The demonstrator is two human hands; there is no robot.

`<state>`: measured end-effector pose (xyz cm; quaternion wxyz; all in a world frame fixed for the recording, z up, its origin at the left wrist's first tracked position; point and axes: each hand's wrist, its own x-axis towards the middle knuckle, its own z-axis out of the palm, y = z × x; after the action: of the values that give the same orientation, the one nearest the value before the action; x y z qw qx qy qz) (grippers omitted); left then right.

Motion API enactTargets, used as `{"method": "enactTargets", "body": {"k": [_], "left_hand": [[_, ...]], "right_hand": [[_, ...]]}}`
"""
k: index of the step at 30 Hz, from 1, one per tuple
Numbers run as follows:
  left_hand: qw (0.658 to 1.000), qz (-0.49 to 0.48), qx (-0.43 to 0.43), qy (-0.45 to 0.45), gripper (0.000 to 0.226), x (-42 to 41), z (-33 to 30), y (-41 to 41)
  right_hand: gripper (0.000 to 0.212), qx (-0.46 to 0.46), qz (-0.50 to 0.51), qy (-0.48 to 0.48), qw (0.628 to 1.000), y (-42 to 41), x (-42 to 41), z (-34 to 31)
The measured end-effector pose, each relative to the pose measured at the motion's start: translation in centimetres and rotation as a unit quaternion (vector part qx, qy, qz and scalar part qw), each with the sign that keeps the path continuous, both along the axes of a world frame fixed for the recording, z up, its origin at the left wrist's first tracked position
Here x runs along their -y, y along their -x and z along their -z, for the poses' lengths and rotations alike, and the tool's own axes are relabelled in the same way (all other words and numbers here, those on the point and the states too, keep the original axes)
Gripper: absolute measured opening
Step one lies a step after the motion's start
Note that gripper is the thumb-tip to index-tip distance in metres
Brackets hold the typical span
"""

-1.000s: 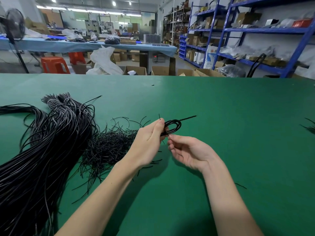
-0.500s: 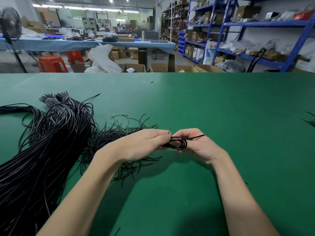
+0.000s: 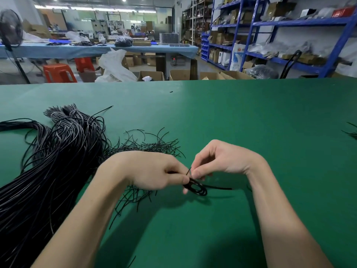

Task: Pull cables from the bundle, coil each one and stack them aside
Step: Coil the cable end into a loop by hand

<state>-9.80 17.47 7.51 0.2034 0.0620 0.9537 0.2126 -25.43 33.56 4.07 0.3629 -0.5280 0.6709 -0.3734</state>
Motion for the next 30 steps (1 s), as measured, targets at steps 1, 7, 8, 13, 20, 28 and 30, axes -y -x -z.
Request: {"method": "enactTargets", "body": {"k": [1,7,8,13,20,28,30], "left_hand": [[0.999,-0.016,0.003,0.040,0.027,-0.3,0.2,0.2],[0.969,-0.171,-0.099,0.146,0.027,-1.1,2.1,1.7],[0.959,-0.203,-0.136,0.143,0.026,-0.9,2.4,2.0],[0.894,-0.307,-0.326,0.028,0.034,0.4,3.8,2.9],[0.879,-0.303,-0.333,-0.157,0.036,1.4,4.2,2.8],[0.826,-0.283,-0.487,0.016,0.023,0.4,5.5,3.2],[0.820,-0.286,-0.494,0.038,0.027,0.1,5.7,3.3]], "right_hand": [[0.005,-0.026,0.012,-0.022,0.999,-0.2,0.2,-0.1],[0.008,-0.294,0.169,-0.016,0.941,-1.2,2.3,-0.6],[0.009,-0.329,0.211,0.008,0.920,-1.6,2.7,-0.5],[0.006,-0.365,0.352,0.208,0.836,-3.5,4.8,1.6],[0.005,-0.255,0.382,0.401,0.793,-4.5,5.4,5.1],[0.006,-0.138,0.379,0.265,0.876,-4.3,4.8,1.3],[0.014,-0.121,0.383,0.230,0.887,-4.2,4.6,0.6]]}}
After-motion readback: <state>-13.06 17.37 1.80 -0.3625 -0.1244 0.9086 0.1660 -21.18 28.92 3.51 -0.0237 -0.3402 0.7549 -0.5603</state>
